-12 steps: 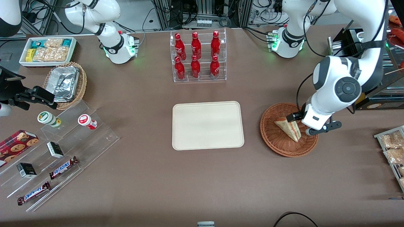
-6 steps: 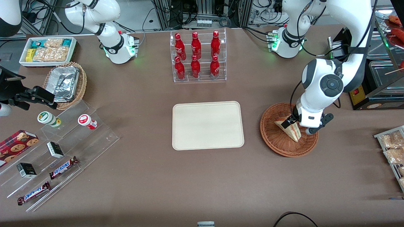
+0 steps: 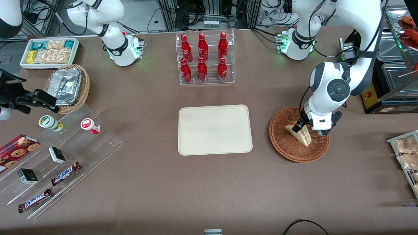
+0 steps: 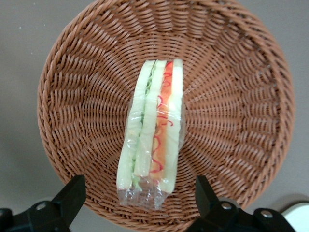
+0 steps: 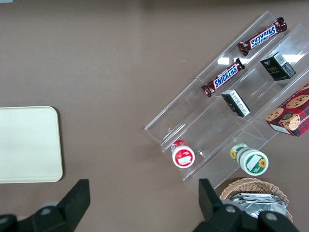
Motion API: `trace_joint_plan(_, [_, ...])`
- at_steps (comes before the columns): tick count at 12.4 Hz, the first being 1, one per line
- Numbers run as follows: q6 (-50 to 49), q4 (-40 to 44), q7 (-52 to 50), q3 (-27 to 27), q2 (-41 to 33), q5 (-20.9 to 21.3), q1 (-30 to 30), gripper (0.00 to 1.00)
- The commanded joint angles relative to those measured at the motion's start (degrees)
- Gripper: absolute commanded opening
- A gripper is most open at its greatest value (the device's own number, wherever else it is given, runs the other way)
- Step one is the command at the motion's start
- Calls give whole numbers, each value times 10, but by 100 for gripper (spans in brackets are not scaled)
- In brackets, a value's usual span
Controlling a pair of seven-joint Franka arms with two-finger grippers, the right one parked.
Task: Place sandwich from basket to tray
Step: 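Close the left gripper on the sandwich's wrapped end and lift it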
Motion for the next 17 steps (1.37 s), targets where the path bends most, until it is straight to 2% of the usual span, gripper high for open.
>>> trace_joint_plan(1, [19,-4,-15,4,21,11,-4,100])
trace_joint_plan(4, [25,-2,-15,4,33,10,-2,99])
trace_joint_plan(5, [39,-2,-17,4,39,10,-2,95])
trace_joint_plan(6, [43,-3,-22,4,45,6,-2,84])
trace_joint_plan(8, [43,-2,-23,4,45,0,-1,15])
trace_joint_plan(9, [39,0,-20,4,44,0,0,8])
trace_joint_plan(13, [-8,36,-14,6,38,0,0,5])
trace_joint_plan(17, [-241,203,-11,3,57,4,-8,5])
